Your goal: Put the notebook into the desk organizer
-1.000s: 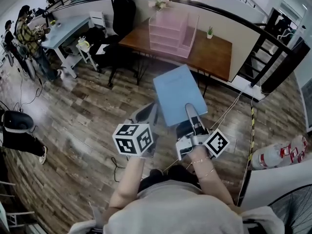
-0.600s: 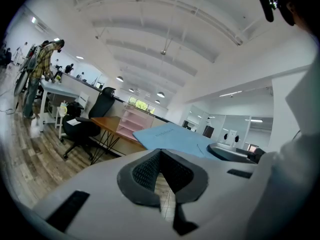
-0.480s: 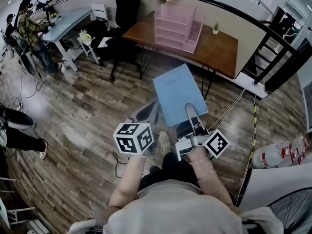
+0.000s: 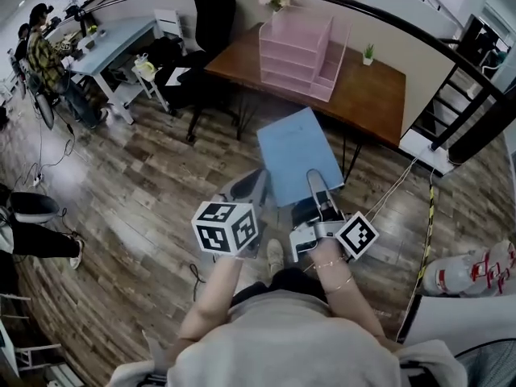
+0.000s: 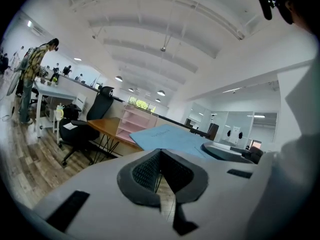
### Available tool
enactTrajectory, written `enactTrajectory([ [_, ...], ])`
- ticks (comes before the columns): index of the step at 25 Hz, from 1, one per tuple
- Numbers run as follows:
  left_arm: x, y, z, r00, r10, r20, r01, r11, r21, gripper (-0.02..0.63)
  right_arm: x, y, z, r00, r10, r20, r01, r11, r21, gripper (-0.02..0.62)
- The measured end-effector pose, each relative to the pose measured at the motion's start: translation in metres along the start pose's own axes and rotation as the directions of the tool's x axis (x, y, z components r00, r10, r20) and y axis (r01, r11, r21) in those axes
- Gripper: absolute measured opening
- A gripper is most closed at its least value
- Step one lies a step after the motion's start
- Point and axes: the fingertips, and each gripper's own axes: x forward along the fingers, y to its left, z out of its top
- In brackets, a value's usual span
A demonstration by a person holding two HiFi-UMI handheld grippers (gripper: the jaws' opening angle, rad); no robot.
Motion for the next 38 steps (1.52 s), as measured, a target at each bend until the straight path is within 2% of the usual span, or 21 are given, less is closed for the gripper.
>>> enactTrajectory([
  [4,0.031,0.014,0.019,1.000,-0.007,0.014,0.007,1.000,-0.003,0.009,0.049,-0.011,0.020,1.000,0.006,-0.010,-0.006,1.000,0.008,0.069],
  [10,0.068,0.049,0.051,0.997,0.073,0.039,-0.074,0.997,0.012,0.009,0.111,-0.019,0.036,0.997,0.058,-0.044,-0.056,0.997,0.050,0.069],
  [13,0.085,0.057,0.058,0.995,0.095,0.037,-0.096,0.995,0.021,0.009,0.125,-0.031,0.040,0.998,0.044,-0.042,-0.040,0.996,0.085,0.069],
  [17,0.098,0.063,0.061,0.994,0.105,0.034,-0.106,0.994,0.004,0.009,0.131,-0.042,0.042,0.998,0.023,-0.065,-0.018,0.997,0.079,0.069],
  [26,0.141,0.072,0.067,0.997,0.076,0.023,-0.076,0.997,-0.011,0.009,0.148,-0.066,0.064,0.999,-0.018,-0.047,0.022,0.996,0.081,0.069],
  [33,0.172,0.099,0.077,0.999,0.039,0.014,-0.039,0.999,-0.033,0.009,0.182,-0.075,0.074,1.000,-0.010,-0.009,0.011,0.997,0.080,0.069],
  [38,0.203,0.123,0.092,1.000,-0.010,0.004,0.010,0.999,-0.051,0.009,0.214,-0.089,0.081,0.998,-0.048,0.037,0.046,0.997,0.062,0.069],
])
